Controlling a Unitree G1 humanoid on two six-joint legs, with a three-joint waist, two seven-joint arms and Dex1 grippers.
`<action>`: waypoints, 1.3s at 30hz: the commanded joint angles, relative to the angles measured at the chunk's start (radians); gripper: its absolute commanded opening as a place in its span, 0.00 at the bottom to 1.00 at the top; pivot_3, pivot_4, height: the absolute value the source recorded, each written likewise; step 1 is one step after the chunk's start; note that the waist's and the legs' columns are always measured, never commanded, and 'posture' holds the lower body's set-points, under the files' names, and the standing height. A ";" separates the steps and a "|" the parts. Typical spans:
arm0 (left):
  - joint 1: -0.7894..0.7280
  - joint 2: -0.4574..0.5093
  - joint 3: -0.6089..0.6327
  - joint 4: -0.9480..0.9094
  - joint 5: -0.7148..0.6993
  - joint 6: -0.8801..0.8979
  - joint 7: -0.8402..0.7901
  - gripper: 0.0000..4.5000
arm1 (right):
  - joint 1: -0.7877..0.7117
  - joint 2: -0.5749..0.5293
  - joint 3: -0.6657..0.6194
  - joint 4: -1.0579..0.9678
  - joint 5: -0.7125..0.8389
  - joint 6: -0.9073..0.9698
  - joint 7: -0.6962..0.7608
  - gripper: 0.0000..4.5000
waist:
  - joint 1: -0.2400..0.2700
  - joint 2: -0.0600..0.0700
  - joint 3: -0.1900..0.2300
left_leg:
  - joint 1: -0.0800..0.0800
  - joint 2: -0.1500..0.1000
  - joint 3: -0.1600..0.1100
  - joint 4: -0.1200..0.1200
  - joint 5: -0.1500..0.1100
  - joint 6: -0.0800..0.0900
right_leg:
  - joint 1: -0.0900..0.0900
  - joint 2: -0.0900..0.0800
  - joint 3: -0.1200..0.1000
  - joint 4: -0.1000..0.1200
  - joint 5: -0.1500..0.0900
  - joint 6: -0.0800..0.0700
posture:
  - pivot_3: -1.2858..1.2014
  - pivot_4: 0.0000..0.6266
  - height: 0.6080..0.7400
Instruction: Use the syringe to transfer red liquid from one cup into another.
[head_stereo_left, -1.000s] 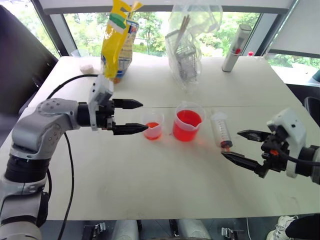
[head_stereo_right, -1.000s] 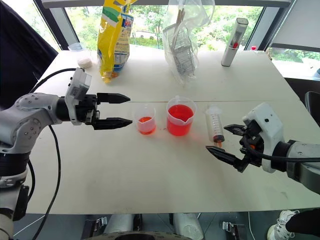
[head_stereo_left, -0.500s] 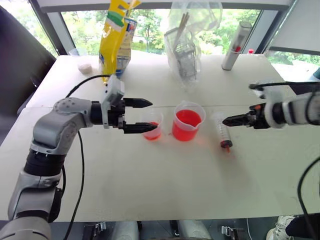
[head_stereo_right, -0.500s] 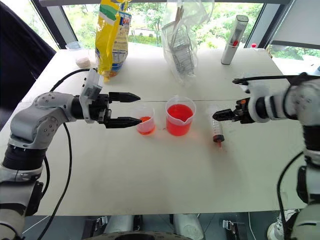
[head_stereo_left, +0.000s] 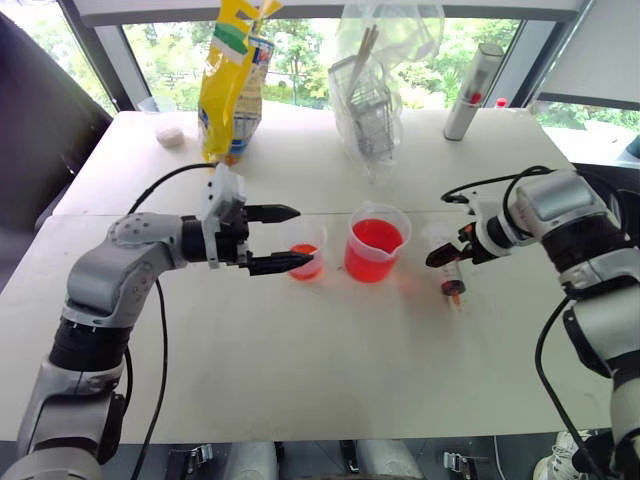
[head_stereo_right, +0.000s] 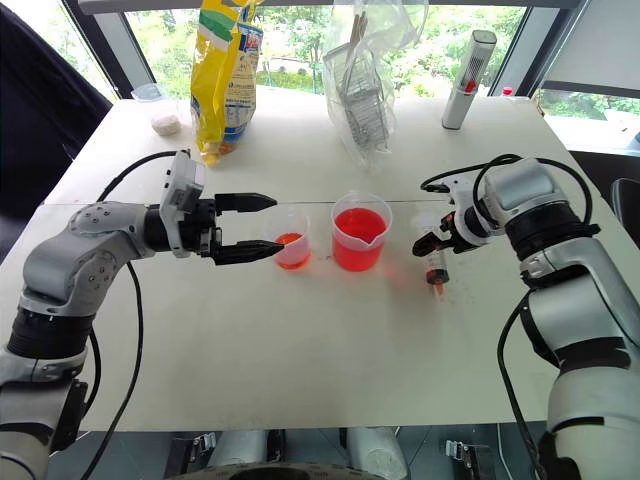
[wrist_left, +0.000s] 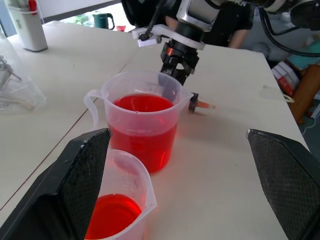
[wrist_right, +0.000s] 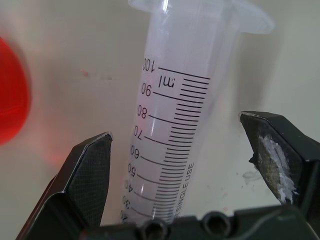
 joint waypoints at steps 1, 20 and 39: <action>0.002 -0.001 0.023 -0.038 -0.004 -0.019 0.012 1.00 | -0.029 0.028 0.026 0.048 -0.084 -0.042 0.057 0.86 | 0.000 0.000 0.000 | 0.000 0.000 0.000 0.000 0.000 0.000 | 0.000 0.000 0.000 0.000 0.000 0.000 | 0.52 0.24 0.99; -0.193 -0.039 -0.013 0.175 0.048 -0.087 -0.077 1.00 | 0.261 -0.039 -0.662 -0.933 -0.096 0.079 -0.103 0.31 | 0.009 0.002 0.001 | -0.002 -0.001 -0.001 -0.001 0.000 0.000 | 0.000 0.000 -0.002 -0.001 0.000 0.000 | 0.52 0.24 0.99; -0.527 -0.143 -0.044 0.527 0.151 -0.194 -0.235 1.00 | 0.682 0.569 -0.726 -1.102 -0.044 -0.750 -0.300 0.31 | 0.001 0.002 0.001 | -0.001 -0.002 -0.006 0.001 0.000 -0.001 | 0.003 0.000 -0.005 0.001 0.000 0.000 | 0.52 0.24 0.99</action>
